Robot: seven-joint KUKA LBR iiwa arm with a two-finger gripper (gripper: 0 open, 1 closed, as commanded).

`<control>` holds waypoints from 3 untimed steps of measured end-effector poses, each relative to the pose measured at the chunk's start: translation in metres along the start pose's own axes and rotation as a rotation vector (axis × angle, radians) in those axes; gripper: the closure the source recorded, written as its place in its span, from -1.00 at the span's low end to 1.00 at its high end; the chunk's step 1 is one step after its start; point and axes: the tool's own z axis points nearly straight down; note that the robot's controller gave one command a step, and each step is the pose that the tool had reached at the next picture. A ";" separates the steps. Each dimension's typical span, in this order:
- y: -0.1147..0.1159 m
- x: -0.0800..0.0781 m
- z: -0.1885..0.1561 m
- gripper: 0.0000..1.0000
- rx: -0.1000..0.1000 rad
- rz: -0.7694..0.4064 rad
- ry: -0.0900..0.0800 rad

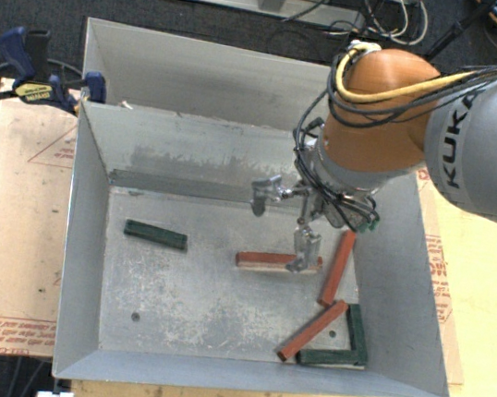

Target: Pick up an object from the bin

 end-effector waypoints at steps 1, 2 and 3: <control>0.015 0.053 0.129 -1.00 -0.005 -0.072 0.007; -0.010 0.134 0.030 -1.00 0.004 0.022 0.001; -0.045 0.144 0.126 -1.00 -0.004 -0.364 0.008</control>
Offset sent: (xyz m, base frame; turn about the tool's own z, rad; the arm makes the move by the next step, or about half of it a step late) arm -0.0505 -0.0151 -0.1251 -0.0742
